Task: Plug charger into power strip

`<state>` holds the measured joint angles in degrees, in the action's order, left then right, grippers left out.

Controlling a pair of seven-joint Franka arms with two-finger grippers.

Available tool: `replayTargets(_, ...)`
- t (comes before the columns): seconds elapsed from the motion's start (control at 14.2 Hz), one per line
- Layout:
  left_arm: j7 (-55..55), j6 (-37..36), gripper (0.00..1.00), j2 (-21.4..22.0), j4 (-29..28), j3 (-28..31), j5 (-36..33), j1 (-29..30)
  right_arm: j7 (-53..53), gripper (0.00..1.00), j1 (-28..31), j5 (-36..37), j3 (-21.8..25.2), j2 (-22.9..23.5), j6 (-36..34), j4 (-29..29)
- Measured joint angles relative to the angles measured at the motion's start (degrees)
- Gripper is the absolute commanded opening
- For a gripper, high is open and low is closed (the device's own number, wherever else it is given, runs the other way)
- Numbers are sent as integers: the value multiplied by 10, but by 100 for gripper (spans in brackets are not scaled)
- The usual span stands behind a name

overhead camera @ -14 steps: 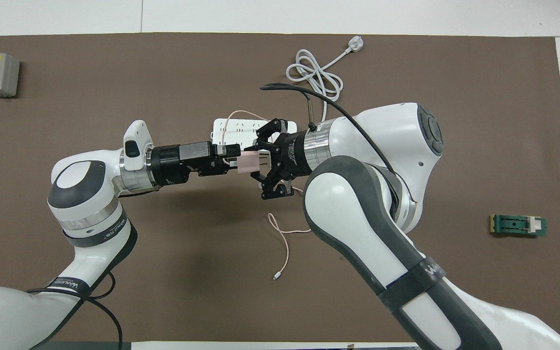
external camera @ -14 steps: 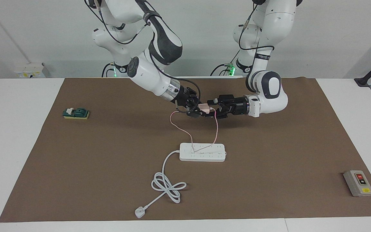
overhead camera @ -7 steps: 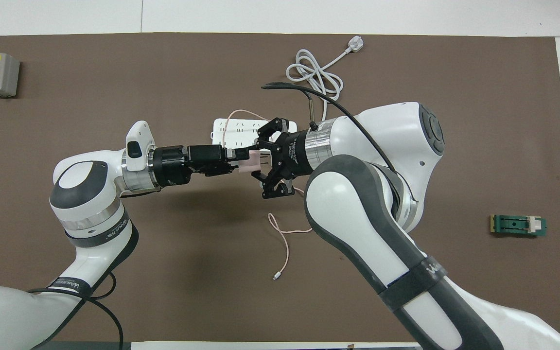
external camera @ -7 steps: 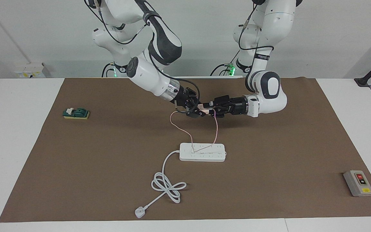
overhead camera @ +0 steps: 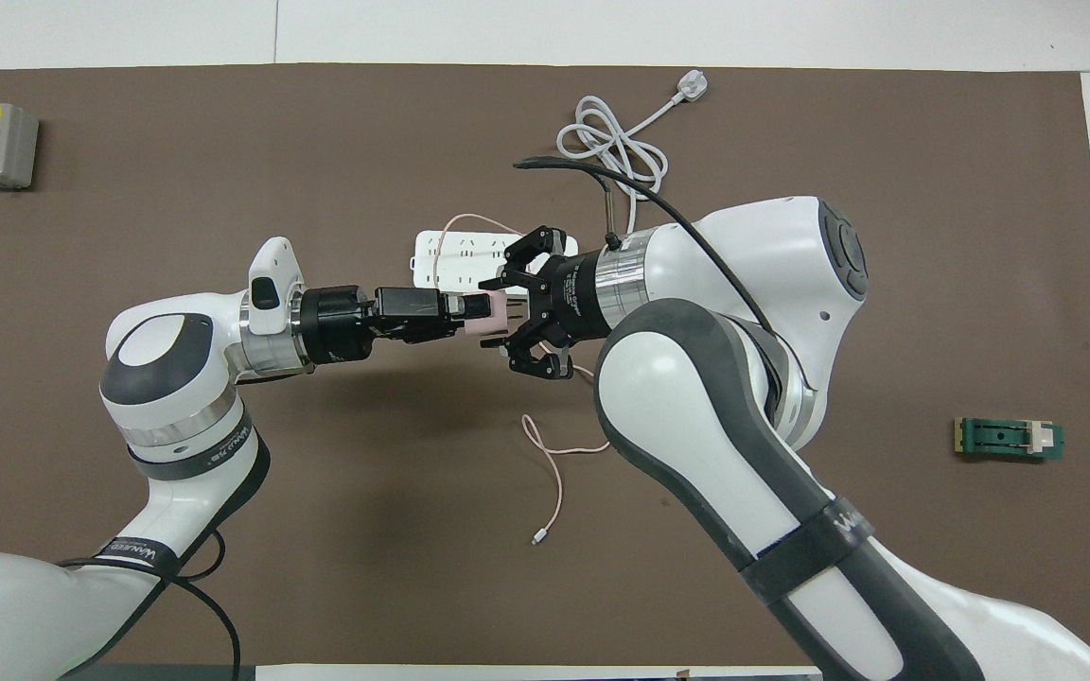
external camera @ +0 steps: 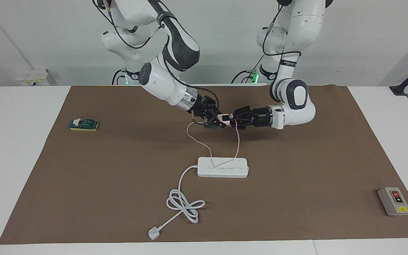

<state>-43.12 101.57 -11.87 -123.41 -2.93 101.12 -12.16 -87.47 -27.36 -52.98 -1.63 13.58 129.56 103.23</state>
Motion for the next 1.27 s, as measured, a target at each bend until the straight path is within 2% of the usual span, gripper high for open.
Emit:
replayTargets(0.35, 0, 0, 0, 0, 0, 0, 0, 0, -8, 100, 10, 0, 4, 0, 0, -8)
replayTargets(0.56, 0, 0, 0, 0, 0, 2, 0, 2, -8, 100, 45, 4, 7, -3, 0, -15)
replayTargets(0.92, 1, 1, 0, 0, 6, 3, 0, 13, 8, 100, 102, 90, 8, -33, -48, -31)
replayTargets(1.06, 8, 10, 0, 0, 11, 6, -12, 14, 48, 100, 120, 130, 8, -46, -79, -37)
replayTargets(1.27, 43, 25, 0, 2, 20, 8, -44, 26, 177, 100, 152, 182, 8, -69, -149, -40)
